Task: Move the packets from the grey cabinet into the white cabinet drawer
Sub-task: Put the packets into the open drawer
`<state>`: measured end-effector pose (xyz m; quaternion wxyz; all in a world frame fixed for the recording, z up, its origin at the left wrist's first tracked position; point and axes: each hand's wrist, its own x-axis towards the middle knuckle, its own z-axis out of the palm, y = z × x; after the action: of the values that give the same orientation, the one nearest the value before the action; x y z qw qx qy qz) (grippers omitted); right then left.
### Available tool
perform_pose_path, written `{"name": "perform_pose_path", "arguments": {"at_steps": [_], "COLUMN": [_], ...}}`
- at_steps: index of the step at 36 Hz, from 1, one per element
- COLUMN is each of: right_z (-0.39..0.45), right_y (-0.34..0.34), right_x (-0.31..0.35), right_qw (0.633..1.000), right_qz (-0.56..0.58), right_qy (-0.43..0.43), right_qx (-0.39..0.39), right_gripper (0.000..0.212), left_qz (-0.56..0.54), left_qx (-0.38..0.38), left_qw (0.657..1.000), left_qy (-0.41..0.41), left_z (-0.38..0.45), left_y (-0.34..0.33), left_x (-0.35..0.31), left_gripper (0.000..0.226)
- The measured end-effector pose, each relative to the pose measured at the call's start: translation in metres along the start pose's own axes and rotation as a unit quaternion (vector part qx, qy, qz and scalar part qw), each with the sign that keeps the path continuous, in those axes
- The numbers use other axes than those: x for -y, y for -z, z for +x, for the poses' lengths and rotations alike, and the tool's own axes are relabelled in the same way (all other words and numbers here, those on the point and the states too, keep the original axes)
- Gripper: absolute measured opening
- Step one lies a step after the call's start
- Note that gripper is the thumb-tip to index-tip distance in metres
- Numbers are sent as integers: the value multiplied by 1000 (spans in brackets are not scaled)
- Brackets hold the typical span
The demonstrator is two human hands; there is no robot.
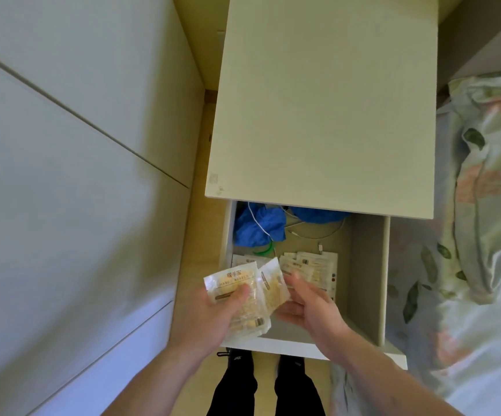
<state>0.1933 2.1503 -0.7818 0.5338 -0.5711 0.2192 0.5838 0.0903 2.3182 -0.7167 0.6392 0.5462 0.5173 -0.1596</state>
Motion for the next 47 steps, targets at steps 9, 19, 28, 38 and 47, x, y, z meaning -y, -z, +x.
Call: {"name": "perform_pose_path", "arguments": {"at_steps": [9, 19, 28, 38, 47], "right_z": [9, 44, 53, 46, 36], "right_y": [48, 77, 76, 79, 87], "right_x": [-1, 4, -4, -10, -17], "right_qw": [985, 899, 813, 810, 820], "right_qz": [-108, -382, -550, -556, -541], "right_qy": [41, 84, 50, 71, 71], "right_qx": [-130, -199, -186, -174, -173], "right_gripper": [11, 31, 56, 76, 75], "left_qz": [134, 463, 597, 769, 818], "left_qx": [-15, -21, 8, -8, 4], "left_qw": [991, 880, 793, 622, 559], "left_qy": [22, -104, -122, -146, -132], "left_z": [22, 70, 99, 122, 115], "left_y": [-31, -41, -59, -60, -61], "left_x": [7, 25, 25, 33, 32], "left_gripper": [27, 42, 48, 41, 37]}}
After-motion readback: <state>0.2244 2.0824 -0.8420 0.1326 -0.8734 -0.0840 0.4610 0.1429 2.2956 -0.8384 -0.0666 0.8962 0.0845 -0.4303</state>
